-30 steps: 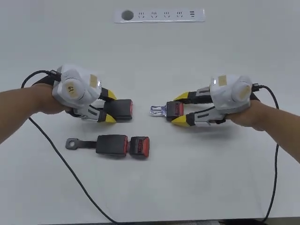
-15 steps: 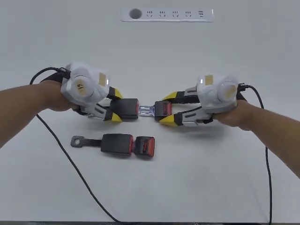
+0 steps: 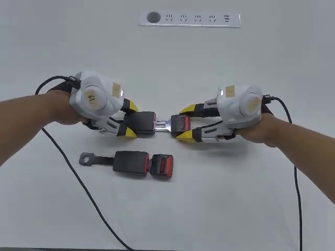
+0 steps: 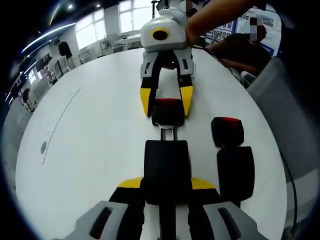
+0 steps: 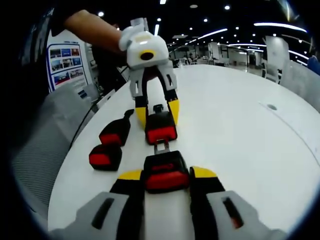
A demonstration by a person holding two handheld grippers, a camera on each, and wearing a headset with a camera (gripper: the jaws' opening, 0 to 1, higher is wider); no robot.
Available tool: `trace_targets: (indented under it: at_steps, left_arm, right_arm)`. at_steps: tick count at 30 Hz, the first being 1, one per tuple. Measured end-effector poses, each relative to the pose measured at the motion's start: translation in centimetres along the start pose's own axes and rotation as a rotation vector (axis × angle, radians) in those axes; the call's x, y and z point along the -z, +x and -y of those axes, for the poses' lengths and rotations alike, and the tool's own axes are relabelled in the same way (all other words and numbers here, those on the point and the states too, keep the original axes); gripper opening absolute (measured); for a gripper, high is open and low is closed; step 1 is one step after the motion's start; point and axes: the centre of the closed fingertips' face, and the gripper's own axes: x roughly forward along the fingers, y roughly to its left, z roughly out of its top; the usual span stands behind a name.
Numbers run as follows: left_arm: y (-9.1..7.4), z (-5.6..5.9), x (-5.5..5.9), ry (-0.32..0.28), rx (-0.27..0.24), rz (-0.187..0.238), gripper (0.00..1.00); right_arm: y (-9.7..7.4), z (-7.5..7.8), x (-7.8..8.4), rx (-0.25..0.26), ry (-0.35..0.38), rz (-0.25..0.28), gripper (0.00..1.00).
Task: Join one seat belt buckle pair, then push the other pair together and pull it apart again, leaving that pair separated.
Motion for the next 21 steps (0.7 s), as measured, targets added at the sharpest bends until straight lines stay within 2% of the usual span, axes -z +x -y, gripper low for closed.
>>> trace_targets:
  at_steps: [5,8,12,21]
  left_arm:
    - [0.1,0.1,-0.1,0.012,0.007,-0.003,0.34]
    - [0.0,0.1,-0.1,0.008,0.007,0.006,0.34]
    - [0.0,0.1,-0.1,0.006,0.008,0.007,0.34]
    - [0.1,0.1,-0.1,0.021,0.011,-0.020,0.34]
  right_arm:
    - [1.0,-0.1,-0.6,0.017,-0.019,-0.014,0.36]
    - [0.9,-0.1,-0.6,0.013,-0.002,0.002,0.36]
    - [1.0,-0.4,-0.6,0.014,-0.008,-0.010,0.36]
    - [1.4,-0.4,-0.8,0.010,-0.002,-0.026,0.35]
